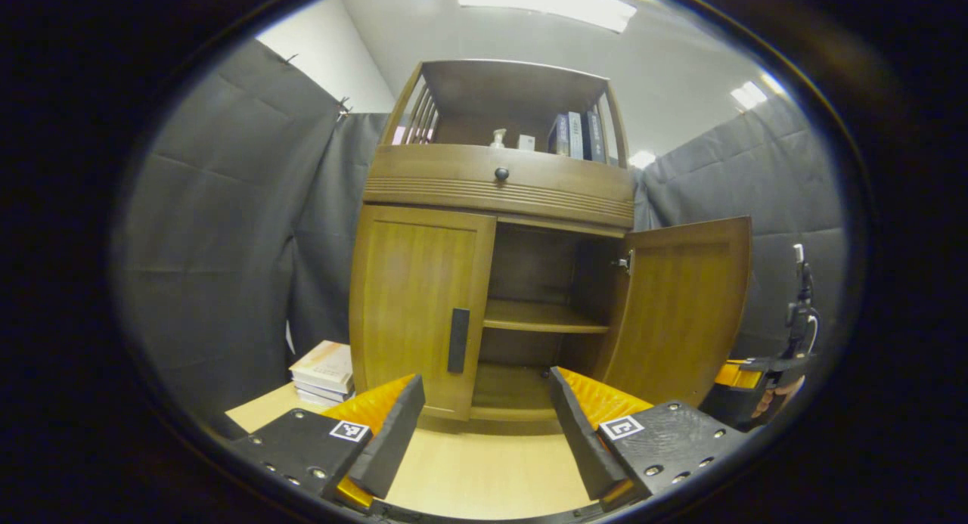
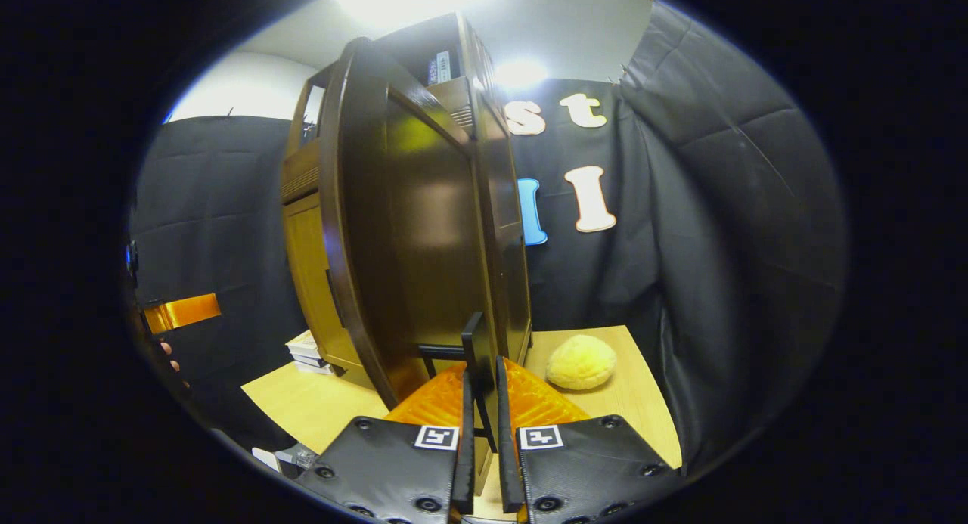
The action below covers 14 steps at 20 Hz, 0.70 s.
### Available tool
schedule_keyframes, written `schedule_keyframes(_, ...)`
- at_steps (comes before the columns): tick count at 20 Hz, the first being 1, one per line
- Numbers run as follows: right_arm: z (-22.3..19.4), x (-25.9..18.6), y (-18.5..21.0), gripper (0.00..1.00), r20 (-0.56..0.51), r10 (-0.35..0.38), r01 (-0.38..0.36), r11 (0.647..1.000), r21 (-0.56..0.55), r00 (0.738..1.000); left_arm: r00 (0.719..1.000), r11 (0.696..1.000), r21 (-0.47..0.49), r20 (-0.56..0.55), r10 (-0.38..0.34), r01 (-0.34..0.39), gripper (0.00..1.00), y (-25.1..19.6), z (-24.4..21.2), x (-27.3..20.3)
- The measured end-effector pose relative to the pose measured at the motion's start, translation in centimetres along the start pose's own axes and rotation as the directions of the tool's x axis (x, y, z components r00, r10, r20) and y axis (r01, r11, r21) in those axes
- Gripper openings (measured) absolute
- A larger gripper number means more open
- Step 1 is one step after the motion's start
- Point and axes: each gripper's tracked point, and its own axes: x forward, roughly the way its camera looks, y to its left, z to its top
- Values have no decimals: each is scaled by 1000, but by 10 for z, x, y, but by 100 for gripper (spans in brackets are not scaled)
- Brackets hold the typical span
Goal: Open the right door of the double-door shoe cabinet with the right hand, and open the left door with the left hand.
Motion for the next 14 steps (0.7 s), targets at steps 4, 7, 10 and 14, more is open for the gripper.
schedule_keyframes(4, -7, -6, 2, 17, -28, 42, -42, 999, 11, 999, 995, 995, 29, -13, 98, -97, 95, -1, -7, -22)
schedule_keyframes(7, -8, -9, 0, 22, -40, 38, -37, 999, 38, 998, 990, 989, 55, -34, 140, -138, 95, -2, -12, -32)
schedule_keyframes(10, -12, -16, -6, 57, -35, 19, -18, 999, 36, 999, 988, 987, 66, -44, 146, -143, 96, 6, -13, -22)
schedule_keyframes(14, -13, -31, -18, 92, -11, -46, 46, 998, 38, 999, 991, 991, 74, -65, 121, -116, 96, 26, -16, 25)
